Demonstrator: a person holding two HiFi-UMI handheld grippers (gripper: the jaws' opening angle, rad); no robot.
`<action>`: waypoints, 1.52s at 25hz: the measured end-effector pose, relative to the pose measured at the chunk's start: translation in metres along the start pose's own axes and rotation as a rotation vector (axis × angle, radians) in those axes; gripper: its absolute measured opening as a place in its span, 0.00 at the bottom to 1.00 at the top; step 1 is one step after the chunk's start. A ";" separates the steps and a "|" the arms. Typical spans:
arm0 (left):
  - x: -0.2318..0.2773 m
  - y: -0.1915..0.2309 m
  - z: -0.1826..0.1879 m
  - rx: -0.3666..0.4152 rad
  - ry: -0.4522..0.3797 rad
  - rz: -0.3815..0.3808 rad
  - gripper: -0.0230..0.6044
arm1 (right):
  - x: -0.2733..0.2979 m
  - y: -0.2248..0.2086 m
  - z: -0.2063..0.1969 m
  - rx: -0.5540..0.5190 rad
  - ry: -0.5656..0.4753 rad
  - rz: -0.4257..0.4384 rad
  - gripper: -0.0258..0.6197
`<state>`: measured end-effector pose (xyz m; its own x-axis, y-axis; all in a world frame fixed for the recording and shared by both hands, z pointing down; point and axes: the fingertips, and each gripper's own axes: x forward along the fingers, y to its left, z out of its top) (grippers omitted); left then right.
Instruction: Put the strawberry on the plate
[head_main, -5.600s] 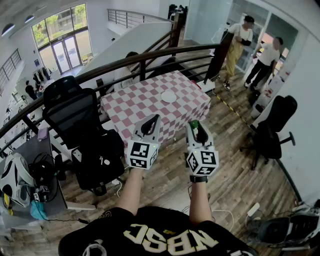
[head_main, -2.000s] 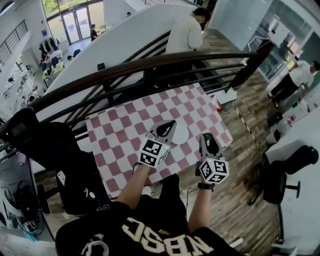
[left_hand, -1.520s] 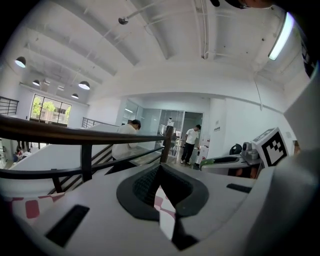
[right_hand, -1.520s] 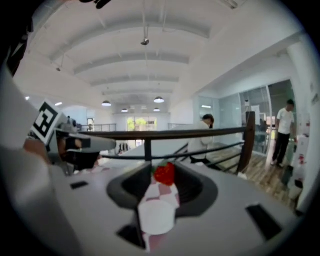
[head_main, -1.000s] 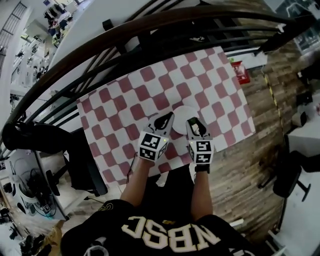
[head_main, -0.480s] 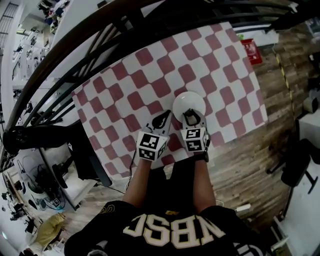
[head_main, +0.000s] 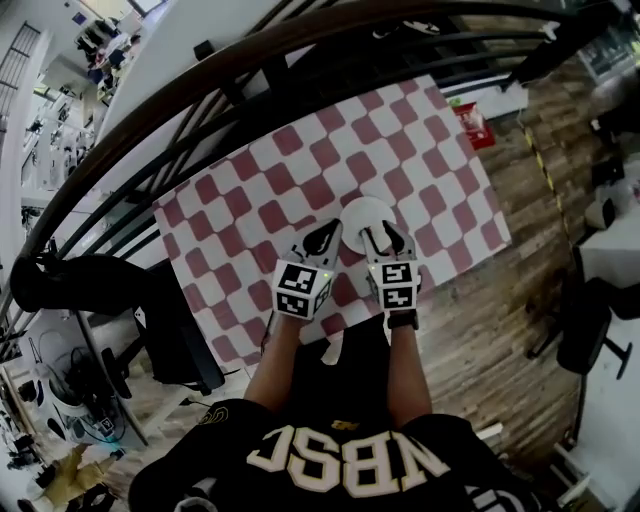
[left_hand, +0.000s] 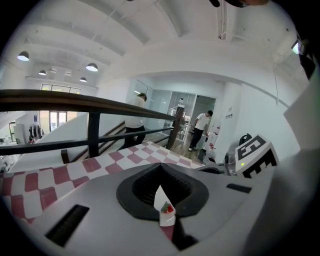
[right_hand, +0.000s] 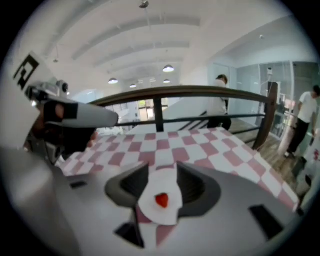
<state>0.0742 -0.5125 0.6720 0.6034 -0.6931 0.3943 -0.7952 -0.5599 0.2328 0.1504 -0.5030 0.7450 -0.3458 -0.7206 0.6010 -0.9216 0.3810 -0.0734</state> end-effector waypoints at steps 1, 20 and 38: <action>-0.004 -0.003 0.011 0.007 -0.019 -0.007 0.06 | -0.012 0.002 0.014 0.017 -0.038 0.000 0.32; -0.126 -0.065 0.157 0.170 -0.375 -0.122 0.06 | -0.206 0.055 0.166 0.028 -0.521 -0.226 0.07; -0.173 -0.090 0.147 0.193 -0.446 -0.214 0.06 | -0.244 0.087 0.146 -0.020 -0.524 -0.334 0.07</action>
<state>0.0499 -0.4092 0.4521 0.7510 -0.6566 -0.0702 -0.6516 -0.7541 0.0824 0.1291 -0.3791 0.4760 -0.0846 -0.9894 0.1180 -0.9932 0.0932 0.0693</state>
